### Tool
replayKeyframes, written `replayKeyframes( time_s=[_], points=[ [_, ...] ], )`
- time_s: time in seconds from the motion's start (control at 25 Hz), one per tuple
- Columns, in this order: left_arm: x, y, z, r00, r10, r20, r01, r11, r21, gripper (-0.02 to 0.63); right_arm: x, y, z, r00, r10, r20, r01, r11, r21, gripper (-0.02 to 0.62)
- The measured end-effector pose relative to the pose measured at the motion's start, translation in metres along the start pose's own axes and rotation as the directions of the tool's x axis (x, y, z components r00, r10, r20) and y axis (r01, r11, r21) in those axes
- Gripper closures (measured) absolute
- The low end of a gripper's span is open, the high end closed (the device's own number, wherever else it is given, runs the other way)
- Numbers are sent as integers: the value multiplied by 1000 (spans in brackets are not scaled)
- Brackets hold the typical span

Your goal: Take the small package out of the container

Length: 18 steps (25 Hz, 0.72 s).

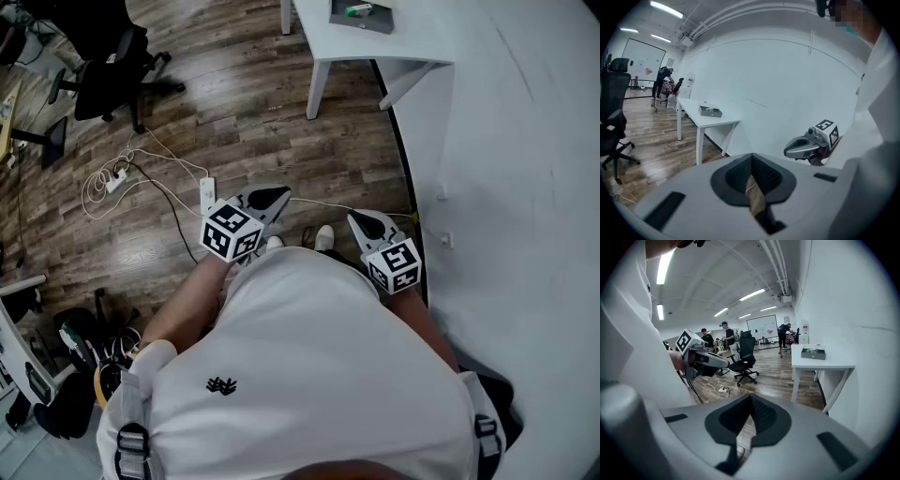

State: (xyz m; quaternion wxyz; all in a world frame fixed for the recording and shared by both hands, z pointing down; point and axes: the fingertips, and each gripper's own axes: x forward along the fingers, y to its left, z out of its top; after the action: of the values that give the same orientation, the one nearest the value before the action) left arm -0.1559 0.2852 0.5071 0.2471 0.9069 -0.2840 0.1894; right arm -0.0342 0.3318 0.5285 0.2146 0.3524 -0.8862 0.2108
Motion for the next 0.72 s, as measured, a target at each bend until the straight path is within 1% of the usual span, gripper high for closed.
replayKeyframes(
  time_s=[0.2, 0.4, 0.6, 0.72],
  points=[
    [31, -6, 32, 999, 39, 23, -39, 999, 22, 600, -16, -46, 11, 1000, 5, 24, -4, 1000, -28, 589],
    [48, -11, 53, 996, 89, 19, -89, 996, 19, 598, -32, -79, 17, 999, 14, 41, -13, 1000, -18, 589],
    [68, -14, 56, 990, 140, 22, -140, 990, 5, 598, -40, -101, -1, 998, 43, 44, -43, 999, 2, 589],
    [76, -14, 64, 989, 146, 25, -146, 989, -3, 598, -39, -109, -6, 997, 71, 29, -72, 997, 17, 589]
  ],
)
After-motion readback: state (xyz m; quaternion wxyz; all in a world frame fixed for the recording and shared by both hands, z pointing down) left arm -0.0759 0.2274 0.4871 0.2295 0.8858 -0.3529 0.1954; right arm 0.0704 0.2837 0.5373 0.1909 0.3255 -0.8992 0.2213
